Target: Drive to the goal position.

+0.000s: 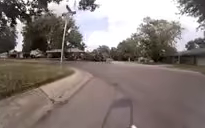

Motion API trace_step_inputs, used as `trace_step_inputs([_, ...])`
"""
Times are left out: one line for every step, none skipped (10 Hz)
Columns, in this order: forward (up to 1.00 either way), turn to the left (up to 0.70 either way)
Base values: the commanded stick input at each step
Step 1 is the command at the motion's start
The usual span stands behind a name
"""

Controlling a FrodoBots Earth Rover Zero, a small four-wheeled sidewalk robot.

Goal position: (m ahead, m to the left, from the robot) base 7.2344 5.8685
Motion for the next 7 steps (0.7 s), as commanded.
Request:
trace_step_inputs([1.0,0.03])
trace_step_inputs([1.0,0.03])
trace_step_inputs([1.0,0.03])
trace_step_inputs([1.0,0.02])
trace_step_inputs([1.0,0.02])
trace_step_inputs([1.0,0.02])
trace_step_inputs([1.0,0.01])
